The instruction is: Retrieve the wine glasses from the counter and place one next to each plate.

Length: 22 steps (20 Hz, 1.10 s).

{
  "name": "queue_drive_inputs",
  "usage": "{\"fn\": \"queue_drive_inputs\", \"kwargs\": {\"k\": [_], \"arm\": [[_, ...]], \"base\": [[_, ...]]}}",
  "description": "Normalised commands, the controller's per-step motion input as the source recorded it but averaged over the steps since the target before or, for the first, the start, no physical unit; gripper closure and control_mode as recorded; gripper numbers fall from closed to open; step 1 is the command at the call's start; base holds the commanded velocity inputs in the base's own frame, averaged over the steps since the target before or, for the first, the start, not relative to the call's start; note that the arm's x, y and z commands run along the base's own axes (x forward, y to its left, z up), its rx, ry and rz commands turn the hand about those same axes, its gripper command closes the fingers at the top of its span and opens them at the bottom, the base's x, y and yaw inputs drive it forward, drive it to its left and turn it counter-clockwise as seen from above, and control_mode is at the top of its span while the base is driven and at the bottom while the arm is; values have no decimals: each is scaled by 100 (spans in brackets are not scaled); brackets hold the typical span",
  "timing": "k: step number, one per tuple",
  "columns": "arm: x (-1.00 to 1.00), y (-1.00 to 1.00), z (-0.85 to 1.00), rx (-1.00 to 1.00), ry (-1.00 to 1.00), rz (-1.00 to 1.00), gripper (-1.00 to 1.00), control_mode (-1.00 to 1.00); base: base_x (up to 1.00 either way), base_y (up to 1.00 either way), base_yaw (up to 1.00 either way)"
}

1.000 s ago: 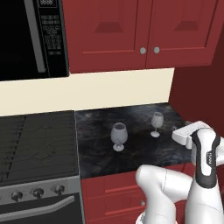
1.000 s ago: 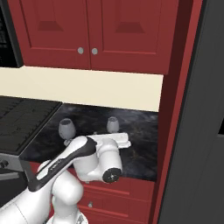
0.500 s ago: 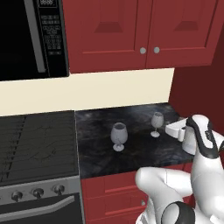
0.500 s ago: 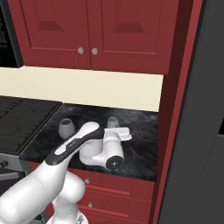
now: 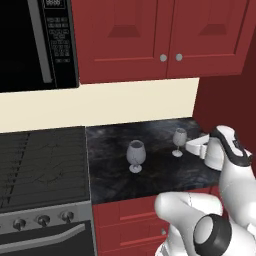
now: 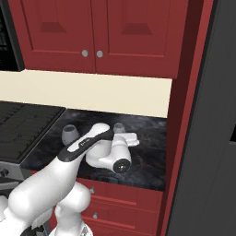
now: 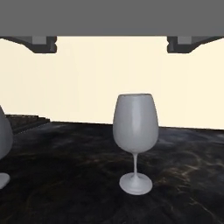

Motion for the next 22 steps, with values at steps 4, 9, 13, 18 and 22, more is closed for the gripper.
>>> {"fn": "queue_drive_inputs", "kwargs": {"k": [4, 9, 13, 18, 22], "arm": [[6, -2, -22, 0, 12, 8, -100, -100], [3, 0, -3, 0, -2, 1, -100, -100], [0, 0, -26, 0, 1, 0, -100, -100], [2, 0, -28, 0, 5, 0, -100, -100], [6, 0, -29, 0, 5, 0, -100, -100]], "base": [[0, 0, 0], [0, 0, 0], [0, 0, 0], [0, 0, 0], [0, 0, 0]]}}
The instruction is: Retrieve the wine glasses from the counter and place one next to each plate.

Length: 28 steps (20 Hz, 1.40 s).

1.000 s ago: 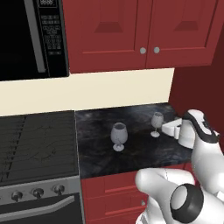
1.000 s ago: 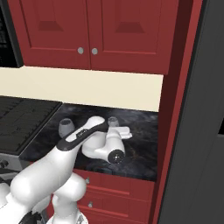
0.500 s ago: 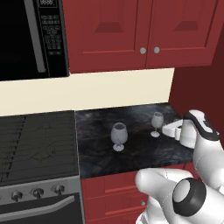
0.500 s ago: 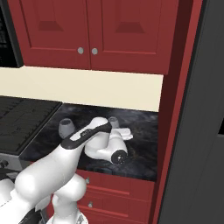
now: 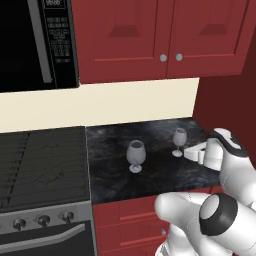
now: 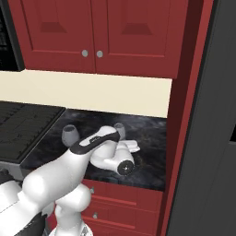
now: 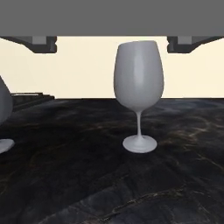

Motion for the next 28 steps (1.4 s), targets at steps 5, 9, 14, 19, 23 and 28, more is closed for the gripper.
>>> {"fn": "queue_drive_inputs", "kwargs": {"k": [5, 9, 14, 19, 23, 28], "arm": [[5, 0, -25, 0, 1, 0, -100, -100], [11, -1, -14, 0, 0, 0, -100, -100], [30, 0, -21, 0, 0, 0, -100, -100], [21, 0, -30, 0, 1, 1, -100, -100], [2, 0, -36, 0, 0, 0, -100, -100], [7, 0, -14, 0, -2, 2, -100, -100]], "base": [[0, 0, 0], [0, 0, 0], [0, 0, 0], [0, 0, 0], [0, 0, 0], [0, 0, 0]]}}
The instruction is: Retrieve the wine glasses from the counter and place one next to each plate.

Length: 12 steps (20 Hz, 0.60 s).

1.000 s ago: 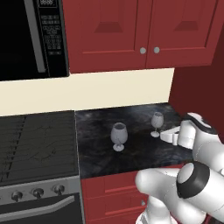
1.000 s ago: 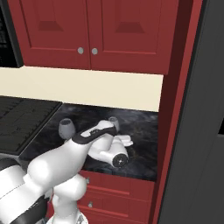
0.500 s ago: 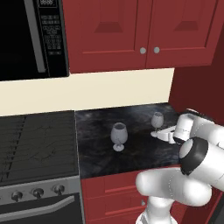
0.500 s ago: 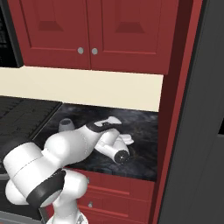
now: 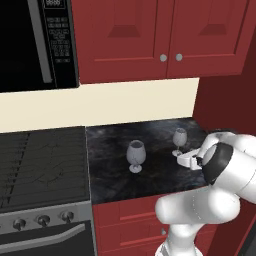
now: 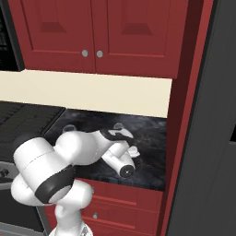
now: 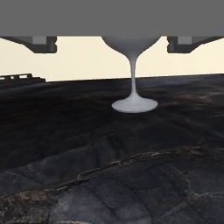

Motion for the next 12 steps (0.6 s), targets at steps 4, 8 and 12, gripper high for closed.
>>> {"fn": "queue_drive_inputs", "kwargs": {"k": [4, 8, 12], "arm": [[22, 0, -4, 0, 0, 2, -100, -100], [25, 0, -1, 0, 0, 4, -100, -100], [28, 0, 0, 0, 0, 3, -100, -100]], "base": [[0, 0, 0], [0, 0, 0], [0, 0, 0]]}}
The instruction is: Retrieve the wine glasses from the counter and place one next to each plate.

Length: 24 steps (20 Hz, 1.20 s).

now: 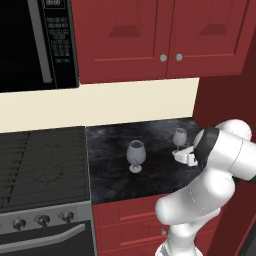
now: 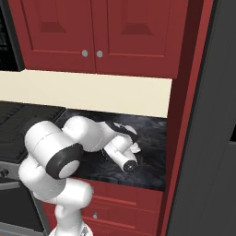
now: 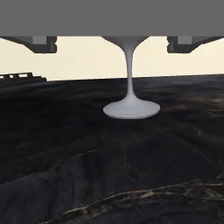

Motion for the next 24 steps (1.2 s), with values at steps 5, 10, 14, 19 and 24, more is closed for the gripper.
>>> {"fn": "queue_drive_inputs", "kwargs": {"k": [5, 10, 14, 19, 24], "arm": [[31, 0, -11, 0, 0, 5, -100, -100], [31, 1, -24, 0, 0, 5, -100, -100], [22, 0, -26, 0, 0, 6, -100, -100], [30, 0, -18, 0, 0, 8, 100, -100], [48, 3, -15, 0, 0, 5, 100, -100]], "base": [[0, 0, 0], [0, 0, 0], [0, 0, 0], [0, 0, 0], [0, 0, 0]]}}
